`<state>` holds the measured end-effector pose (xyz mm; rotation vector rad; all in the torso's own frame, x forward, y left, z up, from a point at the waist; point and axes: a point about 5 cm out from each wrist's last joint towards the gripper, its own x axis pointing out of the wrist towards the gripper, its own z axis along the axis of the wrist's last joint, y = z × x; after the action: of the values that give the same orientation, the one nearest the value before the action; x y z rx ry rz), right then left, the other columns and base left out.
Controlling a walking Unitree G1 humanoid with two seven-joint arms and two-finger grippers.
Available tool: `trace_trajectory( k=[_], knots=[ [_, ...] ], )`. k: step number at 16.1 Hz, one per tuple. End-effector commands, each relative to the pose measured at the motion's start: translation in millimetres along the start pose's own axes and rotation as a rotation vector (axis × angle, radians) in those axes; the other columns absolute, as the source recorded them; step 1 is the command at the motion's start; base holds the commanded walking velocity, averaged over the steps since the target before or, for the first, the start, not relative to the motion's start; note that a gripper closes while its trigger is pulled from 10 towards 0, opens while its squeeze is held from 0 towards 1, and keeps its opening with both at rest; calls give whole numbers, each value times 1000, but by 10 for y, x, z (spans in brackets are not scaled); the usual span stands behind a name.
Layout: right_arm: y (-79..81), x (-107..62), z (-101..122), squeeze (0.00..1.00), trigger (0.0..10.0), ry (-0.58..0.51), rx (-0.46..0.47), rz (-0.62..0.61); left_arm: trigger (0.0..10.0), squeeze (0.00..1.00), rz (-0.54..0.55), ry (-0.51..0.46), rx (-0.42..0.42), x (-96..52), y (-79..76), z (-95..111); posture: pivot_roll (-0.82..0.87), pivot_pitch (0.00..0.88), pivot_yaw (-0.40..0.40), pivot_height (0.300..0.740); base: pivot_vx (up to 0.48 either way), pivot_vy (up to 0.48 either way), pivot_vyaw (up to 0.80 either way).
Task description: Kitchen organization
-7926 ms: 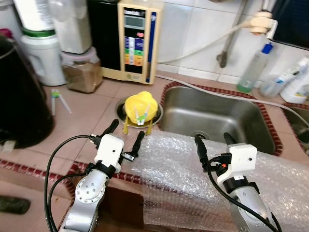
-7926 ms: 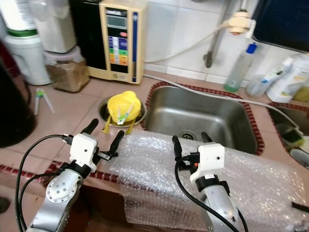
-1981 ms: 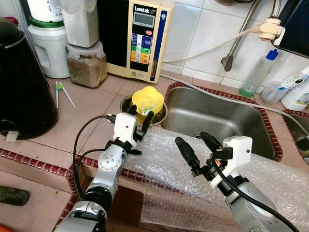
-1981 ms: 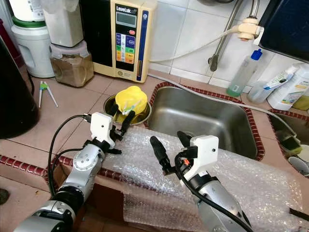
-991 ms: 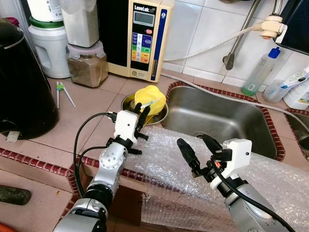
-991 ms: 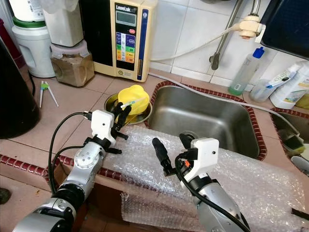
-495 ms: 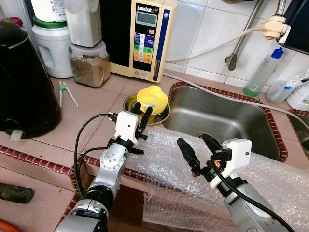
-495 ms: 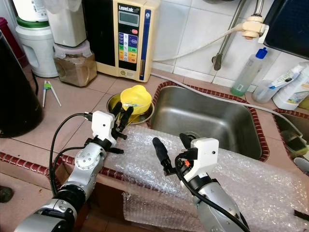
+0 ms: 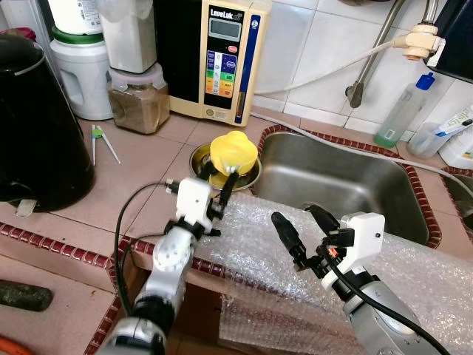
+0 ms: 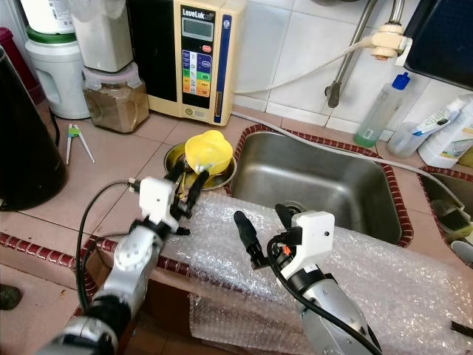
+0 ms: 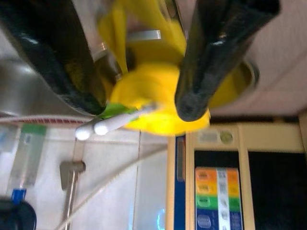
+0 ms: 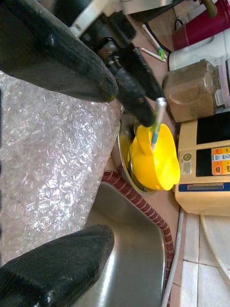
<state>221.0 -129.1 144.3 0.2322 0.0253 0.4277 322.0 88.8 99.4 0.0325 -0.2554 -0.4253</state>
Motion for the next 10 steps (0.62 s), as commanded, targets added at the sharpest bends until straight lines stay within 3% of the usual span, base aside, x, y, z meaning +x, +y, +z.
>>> trace_trajectory(
  k=[1, 10],
  knots=[
    [-22, -10, -6, 0, 10000, 7, -13, -5, 10000, 1000, 1, -22, -6, 10, -22, 46, 49, 0, -84, 740, 0, 0, 0],
    [-29, 17, -8, 0, 10000, 10, -26, 12, 10000, 1000, -92, -53, -111, 32, -210, 178, 60, 0, -92, 740, 0, 0, 0]
  ],
)
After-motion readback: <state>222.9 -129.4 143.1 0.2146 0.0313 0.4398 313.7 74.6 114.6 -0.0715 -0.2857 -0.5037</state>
